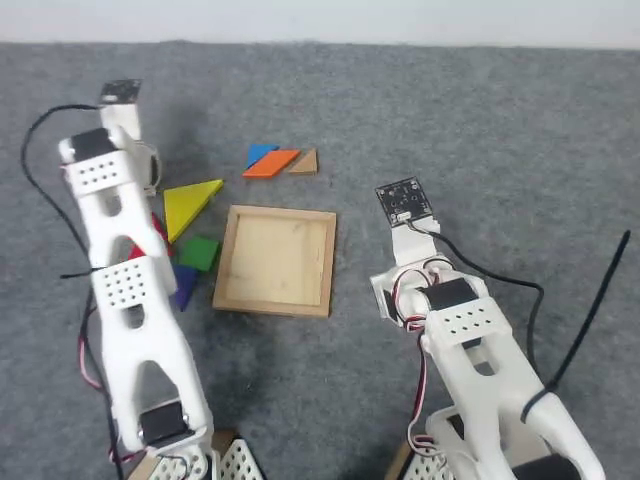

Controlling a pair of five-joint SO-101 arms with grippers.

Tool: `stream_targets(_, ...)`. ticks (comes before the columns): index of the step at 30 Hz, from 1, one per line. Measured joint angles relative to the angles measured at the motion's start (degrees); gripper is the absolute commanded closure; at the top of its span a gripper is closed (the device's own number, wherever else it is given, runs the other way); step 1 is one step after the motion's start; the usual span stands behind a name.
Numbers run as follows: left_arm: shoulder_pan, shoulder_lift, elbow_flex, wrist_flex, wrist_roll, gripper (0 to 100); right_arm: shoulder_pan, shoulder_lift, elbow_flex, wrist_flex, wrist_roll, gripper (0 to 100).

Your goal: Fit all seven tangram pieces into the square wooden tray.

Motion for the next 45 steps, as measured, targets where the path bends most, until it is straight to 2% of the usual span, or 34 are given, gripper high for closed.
stream_targets(9, 0.00, -23.47, 39.03, 0.00, -3.69, 97, 0.00, 0.00, 0.00, 0.00, 0.00, 98.9)
stream_targets(15, 0.00, -40.18, 53.27, 0.00, -5.63, 90, 0.00, 0.00, 1.41, -0.79, 0.00, 98.9)
stream_targets(20, 0.00, -51.96, 62.07, -0.35, -14.59, 79, 0.00, 0.00, 1.93, -2.11, 0.09, 99.1)
stream_targets(25, 0.35, -54.15, 68.04, -9.05, -31.82, 70, 0.00, 0.00, 2.81, -2.20, 1.41, 99.1)
stream_targets(28, 1.49, -50.55, 68.04, -13.45, -40.00, 70, -0.09, 0.00, 2.81, -2.55, 1.76, 99.1)
stream_targets(32, 2.81, -43.52, 62.86, -14.42, -40.62, 70, 0.00, 0.00, 2.81, -2.55, 1.76, 99.1)
stream_targets(38, 2.99, -28.92, 46.33, -13.54, -40.44, 70, 0.00, 0.00, 2.81, -2.55, 1.76, 99.1)
stream_targets(45, 3.60, -10.02, 17.76, -1.05, -40.62, 70, 0.00, 0.00, 2.81, -2.55, 1.76, 99.0)
